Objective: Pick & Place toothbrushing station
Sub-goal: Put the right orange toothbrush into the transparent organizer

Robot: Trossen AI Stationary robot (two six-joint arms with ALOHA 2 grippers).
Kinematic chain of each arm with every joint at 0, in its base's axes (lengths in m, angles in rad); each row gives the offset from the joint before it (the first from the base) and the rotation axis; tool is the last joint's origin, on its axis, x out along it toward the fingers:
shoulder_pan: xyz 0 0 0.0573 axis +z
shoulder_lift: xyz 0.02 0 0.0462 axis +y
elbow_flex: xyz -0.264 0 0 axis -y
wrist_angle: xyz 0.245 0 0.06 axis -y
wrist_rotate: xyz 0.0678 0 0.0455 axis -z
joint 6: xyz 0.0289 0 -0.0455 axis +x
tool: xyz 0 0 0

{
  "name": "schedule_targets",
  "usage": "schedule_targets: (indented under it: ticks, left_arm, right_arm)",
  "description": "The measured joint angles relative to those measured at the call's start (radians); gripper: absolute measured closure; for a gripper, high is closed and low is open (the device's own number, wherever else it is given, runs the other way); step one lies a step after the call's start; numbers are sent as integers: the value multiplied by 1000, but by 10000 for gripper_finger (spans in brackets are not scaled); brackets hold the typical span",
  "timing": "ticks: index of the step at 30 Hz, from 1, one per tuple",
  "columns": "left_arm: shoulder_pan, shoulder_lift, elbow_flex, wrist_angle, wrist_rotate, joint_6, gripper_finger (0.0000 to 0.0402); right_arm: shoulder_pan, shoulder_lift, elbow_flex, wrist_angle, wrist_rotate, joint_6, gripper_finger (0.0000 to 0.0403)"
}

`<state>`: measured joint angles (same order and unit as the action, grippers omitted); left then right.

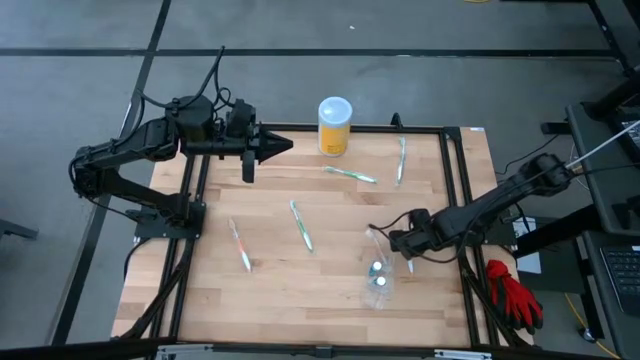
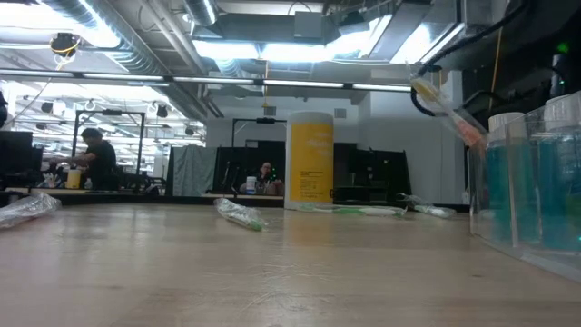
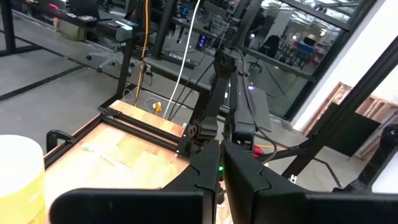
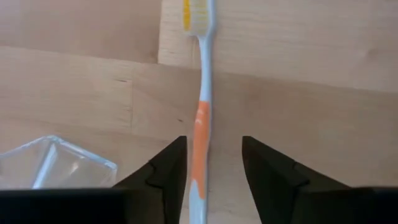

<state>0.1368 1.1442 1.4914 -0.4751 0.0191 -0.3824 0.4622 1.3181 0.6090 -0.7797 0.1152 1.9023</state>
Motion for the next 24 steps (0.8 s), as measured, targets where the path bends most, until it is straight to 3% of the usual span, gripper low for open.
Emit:
schedule_targets:
  ticks: [15, 19, 24]
  left_arm:
    - [0, 0, 0, 0, 0, -1, 386]
    - [0, 0, 0, 0, 1, -6, 386]
    - [0, 0, 0, 0, 1, -6, 386]
  right_arm:
    - [0, 111, 3, 91, 2, 25, 279]
    - [0, 112, 3, 92, 1, 31, 311]
    - [0, 114, 2, 100, 1, 48, 378]
